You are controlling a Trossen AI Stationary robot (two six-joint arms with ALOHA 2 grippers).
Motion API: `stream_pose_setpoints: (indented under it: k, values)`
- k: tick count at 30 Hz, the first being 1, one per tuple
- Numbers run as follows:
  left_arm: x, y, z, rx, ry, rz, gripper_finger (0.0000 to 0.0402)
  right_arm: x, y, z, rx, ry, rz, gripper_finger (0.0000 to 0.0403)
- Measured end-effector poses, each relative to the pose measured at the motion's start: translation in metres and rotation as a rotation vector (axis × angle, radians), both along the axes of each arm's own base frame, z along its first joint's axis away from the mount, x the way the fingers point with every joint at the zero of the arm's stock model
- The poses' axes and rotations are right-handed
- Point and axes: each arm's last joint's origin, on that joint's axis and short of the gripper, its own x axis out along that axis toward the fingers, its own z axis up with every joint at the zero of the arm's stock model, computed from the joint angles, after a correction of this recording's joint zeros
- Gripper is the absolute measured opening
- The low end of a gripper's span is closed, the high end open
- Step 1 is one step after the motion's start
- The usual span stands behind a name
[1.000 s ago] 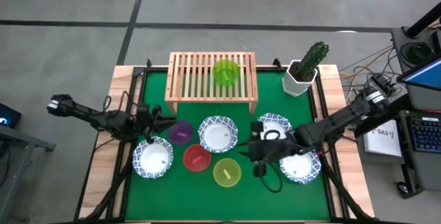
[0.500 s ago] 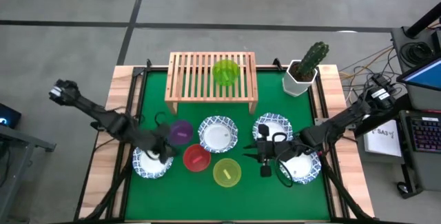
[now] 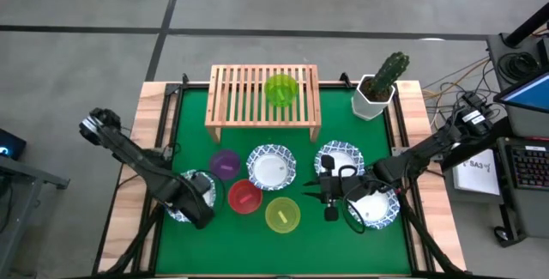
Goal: Place and stack bowls onto a shelf
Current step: Put the large blue patterned bowl on the shelf
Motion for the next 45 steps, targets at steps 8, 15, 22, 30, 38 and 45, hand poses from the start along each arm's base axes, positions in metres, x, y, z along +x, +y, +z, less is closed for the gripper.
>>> stream_pose_setpoints:
  k: [8, 15, 22, 30, 38, 45]
  values:
    - [0.006, -0.005, -0.013, 0.014, 0.045, 0.003, 0.0125, 0.000, 0.000, 0.000, 0.011, 0.003, 0.003, 0.0095]
    - [0.018, -0.016, -0.026, -0.011, 0.012, -0.010, 0.0210, 0.000, 0.000, 0.000, 0.011, 0.004, 0.003, 0.0095]
    - [0.026, -0.022, -0.047, 0.037, 0.064, -0.023, 0.0211, 0.000, 0.000, -0.001, 0.007, 0.005, 0.004, 0.0095]
    - [0.030, -0.027, -0.066, 0.077, 0.110, -0.051, 0.0167, 0.000, 0.000, -0.001, 0.004, 0.006, 0.005, 0.0095]
    - [0.030, -0.027, -0.065, 0.076, 0.108, -0.053, 0.0071, 0.000, 0.000, -0.001, 0.004, 0.009, 0.004, 0.0095]
    - [0.029, -0.028, -0.064, 0.056, 0.126, -0.049, 0.0011, 0.000, 0.000, -0.001, 0.002, 0.009, 0.004, 0.0095]
